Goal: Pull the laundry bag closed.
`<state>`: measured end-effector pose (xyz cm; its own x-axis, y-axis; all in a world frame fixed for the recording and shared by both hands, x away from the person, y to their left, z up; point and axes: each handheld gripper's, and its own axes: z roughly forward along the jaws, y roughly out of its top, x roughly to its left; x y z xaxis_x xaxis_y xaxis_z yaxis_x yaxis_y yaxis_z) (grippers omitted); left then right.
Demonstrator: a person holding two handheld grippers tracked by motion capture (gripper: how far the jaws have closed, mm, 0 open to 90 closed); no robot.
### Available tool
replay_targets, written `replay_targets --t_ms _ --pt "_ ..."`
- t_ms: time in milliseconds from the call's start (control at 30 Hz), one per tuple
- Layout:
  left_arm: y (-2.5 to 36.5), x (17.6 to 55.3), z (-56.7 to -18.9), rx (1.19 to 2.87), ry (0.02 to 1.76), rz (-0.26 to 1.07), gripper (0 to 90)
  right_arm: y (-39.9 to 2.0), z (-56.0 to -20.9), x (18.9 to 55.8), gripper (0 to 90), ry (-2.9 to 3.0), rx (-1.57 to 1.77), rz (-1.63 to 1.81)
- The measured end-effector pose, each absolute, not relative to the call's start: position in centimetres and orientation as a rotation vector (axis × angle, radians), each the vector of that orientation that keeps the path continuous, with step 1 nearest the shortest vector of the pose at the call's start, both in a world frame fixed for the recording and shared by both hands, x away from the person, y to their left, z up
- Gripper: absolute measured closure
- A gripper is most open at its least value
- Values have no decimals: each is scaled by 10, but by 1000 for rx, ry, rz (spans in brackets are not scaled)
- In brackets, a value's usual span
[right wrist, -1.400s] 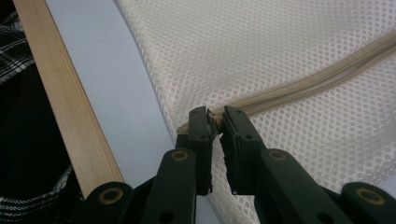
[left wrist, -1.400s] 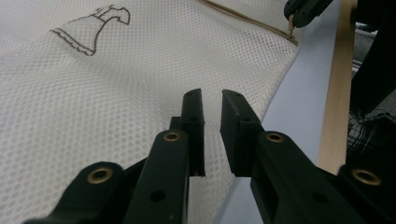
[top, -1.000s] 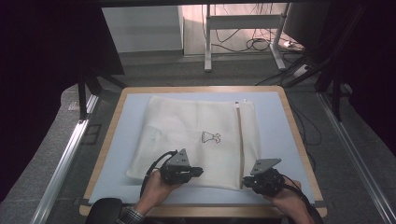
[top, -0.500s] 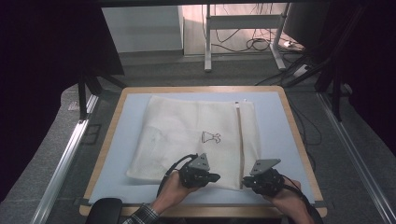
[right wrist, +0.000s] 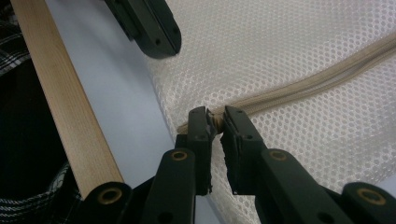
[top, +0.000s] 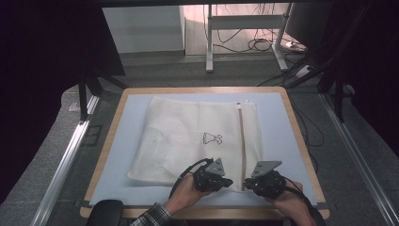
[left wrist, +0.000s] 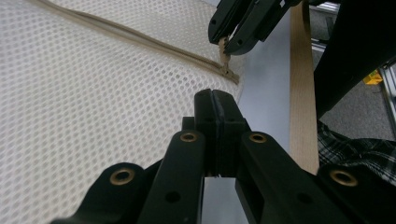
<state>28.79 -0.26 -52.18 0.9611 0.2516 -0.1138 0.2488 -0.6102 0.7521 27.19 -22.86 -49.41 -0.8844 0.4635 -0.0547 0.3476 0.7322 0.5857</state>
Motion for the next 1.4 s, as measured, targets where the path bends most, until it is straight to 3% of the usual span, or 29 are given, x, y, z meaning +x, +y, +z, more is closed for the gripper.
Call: replay_targets --t_ms 867,1033,1400 --pt "-24 285 -538 2244 343 9 896 -224 -495 270 807 2765 602 850" --pt "-23 284 -539 2243 334 15 897 -220 -496 269 853 2770 579 844" --pt "-23 283 -538 2271 322 47 899 -213 -497 270 862 2731 551 766"
